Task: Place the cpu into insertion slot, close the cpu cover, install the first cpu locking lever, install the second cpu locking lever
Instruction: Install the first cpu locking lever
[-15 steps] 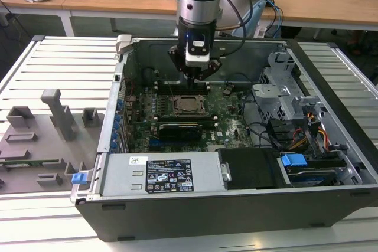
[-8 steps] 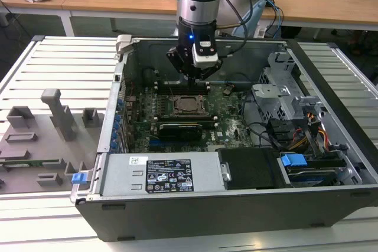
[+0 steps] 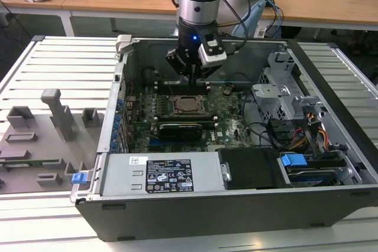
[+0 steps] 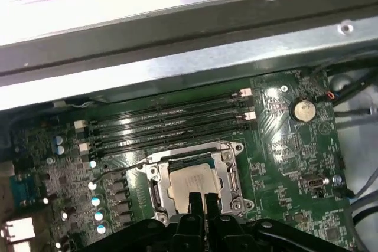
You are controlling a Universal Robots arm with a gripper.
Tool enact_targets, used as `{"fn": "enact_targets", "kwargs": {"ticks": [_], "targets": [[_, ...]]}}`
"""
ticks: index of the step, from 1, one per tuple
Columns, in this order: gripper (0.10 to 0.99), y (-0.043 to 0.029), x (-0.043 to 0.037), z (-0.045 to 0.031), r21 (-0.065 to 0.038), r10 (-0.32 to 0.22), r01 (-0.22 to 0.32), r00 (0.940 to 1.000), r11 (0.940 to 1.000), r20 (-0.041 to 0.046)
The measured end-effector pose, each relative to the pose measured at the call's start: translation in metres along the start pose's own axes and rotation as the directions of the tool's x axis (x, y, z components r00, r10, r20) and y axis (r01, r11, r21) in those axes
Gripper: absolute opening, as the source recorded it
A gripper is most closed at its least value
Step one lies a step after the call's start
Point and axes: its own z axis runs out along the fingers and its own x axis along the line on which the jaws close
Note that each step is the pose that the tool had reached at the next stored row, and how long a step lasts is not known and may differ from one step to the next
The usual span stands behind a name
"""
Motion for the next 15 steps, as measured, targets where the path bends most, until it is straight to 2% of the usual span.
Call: {"fn": "enact_targets", "kwargs": {"ticks": [2, 6, 7, 10, 12, 14, 15], "targets": [[0.165, 0.0, 0.0, 0.0001, -0.001, -0.083, 0.083, 0.9966, 0.9966, 0.0005], [0.165, 0.0, 0.0, 0.0001, -0.002, -0.153, 0.153, 0.9882, 0.9882, 0.001], [0.165, 0.0, 0.0, 0.0002, -0.002, -0.164, 0.164, 0.9865, 0.9865, 0.001], [0.165, -0.0002, 0.0009, 0.0002, -0.003, -0.165, 0.165, 0.9863, 0.9863, 0.0011], [0.165, -0.0009, 0.0051, 0.0001, -0.003, -0.165, 0.165, 0.9863, 0.9863, 0.0011], [0.102, -0.0015, 0.0087, 0.0, -0.003, -0.165, 0.165, 0.9863, 0.9863, 0.0012], [0.102, -0.0017, 0.0098, 0.0, -0.003, -0.165, 0.165, 0.9863, 0.9863, 0.0012]]}}
